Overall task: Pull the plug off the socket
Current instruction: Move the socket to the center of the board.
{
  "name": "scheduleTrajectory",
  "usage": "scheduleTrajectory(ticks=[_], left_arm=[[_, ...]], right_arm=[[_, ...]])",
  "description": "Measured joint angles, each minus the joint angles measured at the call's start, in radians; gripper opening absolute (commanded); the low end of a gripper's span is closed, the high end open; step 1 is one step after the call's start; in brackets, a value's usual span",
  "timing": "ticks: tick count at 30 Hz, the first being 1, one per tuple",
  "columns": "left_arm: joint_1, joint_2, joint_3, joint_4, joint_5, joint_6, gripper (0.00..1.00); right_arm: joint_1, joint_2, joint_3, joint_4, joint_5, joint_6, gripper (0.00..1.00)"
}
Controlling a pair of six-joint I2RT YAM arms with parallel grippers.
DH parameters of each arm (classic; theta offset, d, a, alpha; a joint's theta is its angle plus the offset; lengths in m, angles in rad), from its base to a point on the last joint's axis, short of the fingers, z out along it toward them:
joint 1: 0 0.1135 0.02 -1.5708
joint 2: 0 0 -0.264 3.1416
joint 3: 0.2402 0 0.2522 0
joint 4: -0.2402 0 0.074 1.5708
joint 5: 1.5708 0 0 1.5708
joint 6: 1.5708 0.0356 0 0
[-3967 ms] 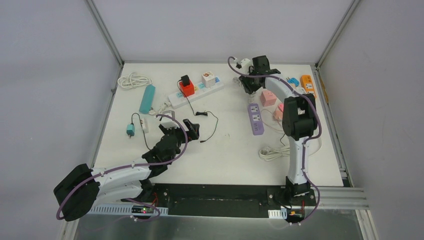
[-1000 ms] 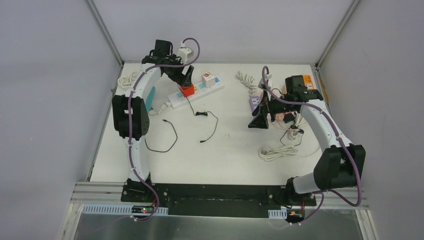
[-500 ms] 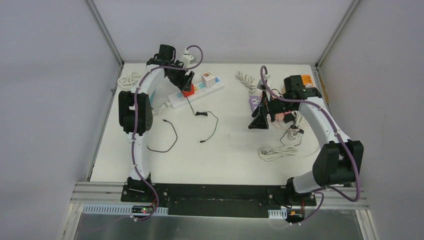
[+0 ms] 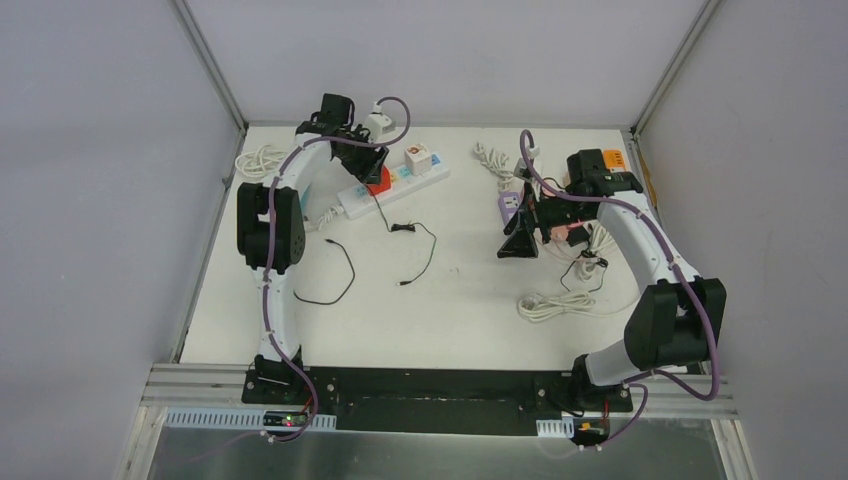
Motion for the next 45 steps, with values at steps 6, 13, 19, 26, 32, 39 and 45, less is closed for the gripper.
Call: scheduleTrajectory(ticks=[6,13,19,26,32,39,45], left_arm=[[-0.024,-0.040,-0.062,0.020,-0.002,0.003,0.09],[-0.073,-0.111,-0.158,0.015,-0.002,-0.004,0.05],[-0.137,-0.179,-0.249,0.014,-0.018,-0.048,0.04],[-0.228,-0.300,-0.440,0.130,-0.027,-0.183,0.04],[-0.288,-0.390,-0.594,0.284,-0.056,-0.354,0.06],[-0.371,-0.465,-0.714,0.399,-0.147,-0.522,0.09],[-0.409,-0.482,-0.744,0.439,-0.200,-0.626,0.29]], right_arm=[[0.000,0.000,0.006,-0.012,-0.001,-0.008,0.96],[0.000,0.000,0.010,-0.020,-0.004,-0.013,0.95],[0.000,0.000,0.010,-0.023,-0.004,-0.019,0.95],[0.000,0.000,0.010,-0.027,-0.003,-0.020,0.95],[0.000,0.000,0.010,-0.027,-0.002,-0.019,0.95],[0.000,0.003,0.011,-0.026,0.013,-0.014,0.95],[0.000,0.018,0.011,-0.011,0.021,0.003,0.95]])
